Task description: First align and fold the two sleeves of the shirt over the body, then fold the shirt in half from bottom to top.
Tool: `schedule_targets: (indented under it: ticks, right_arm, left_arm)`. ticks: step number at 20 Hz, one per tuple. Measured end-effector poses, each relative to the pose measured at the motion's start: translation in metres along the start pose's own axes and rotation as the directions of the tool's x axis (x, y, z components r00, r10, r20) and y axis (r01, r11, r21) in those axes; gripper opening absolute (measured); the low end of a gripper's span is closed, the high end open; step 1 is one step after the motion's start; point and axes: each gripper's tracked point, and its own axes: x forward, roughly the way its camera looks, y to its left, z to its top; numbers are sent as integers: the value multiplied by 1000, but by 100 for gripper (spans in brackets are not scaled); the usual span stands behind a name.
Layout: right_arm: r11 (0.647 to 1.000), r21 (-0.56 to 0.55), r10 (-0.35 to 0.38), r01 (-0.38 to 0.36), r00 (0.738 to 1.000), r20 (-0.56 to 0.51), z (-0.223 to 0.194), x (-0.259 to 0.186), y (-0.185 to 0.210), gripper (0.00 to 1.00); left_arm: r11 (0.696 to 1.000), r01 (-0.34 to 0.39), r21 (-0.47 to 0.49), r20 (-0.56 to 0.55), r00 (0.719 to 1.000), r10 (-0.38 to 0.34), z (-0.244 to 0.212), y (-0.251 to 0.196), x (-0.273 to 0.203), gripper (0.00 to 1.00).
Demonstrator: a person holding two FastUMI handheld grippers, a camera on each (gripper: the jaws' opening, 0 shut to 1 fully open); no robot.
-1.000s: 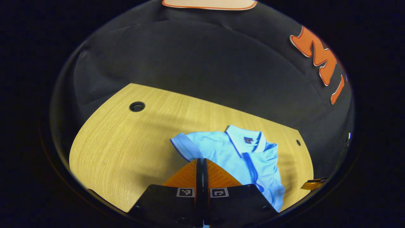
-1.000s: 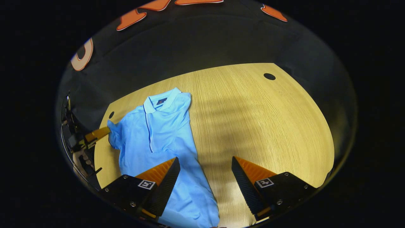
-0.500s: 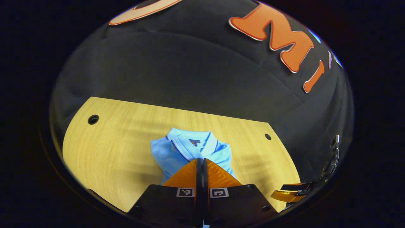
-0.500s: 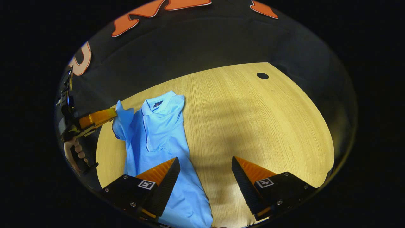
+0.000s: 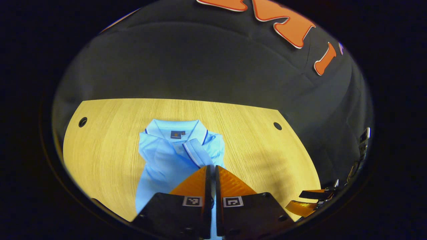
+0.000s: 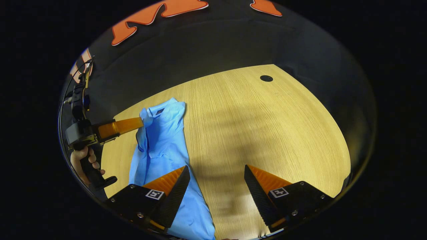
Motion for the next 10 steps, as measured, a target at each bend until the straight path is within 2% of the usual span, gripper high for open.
schedule_targets:
  ticks: [1,4,7,10]
  right_arm:
    - [1000,-3,0,0,1000,-2,-3,1,0,99]
    - [1000,-13,3,-3,1000,-8,-4,0,0,99]
    - [1000,-24,13,-13,1000,-17,-6,0,5,99]
    - [999,-46,6,-8,999,-33,-14,-2,13,99]
  left_arm:
    - [1000,5,-4,-5,1000,-5,-1,-4,0,11]
    - [1000,-4,17,-17,1000,4,-8,-3,-7,59]
    - [995,-73,73,-7,997,73,-10,18,-24,100]
    - [984,-125,128,-9,992,127,-22,43,-49,100]
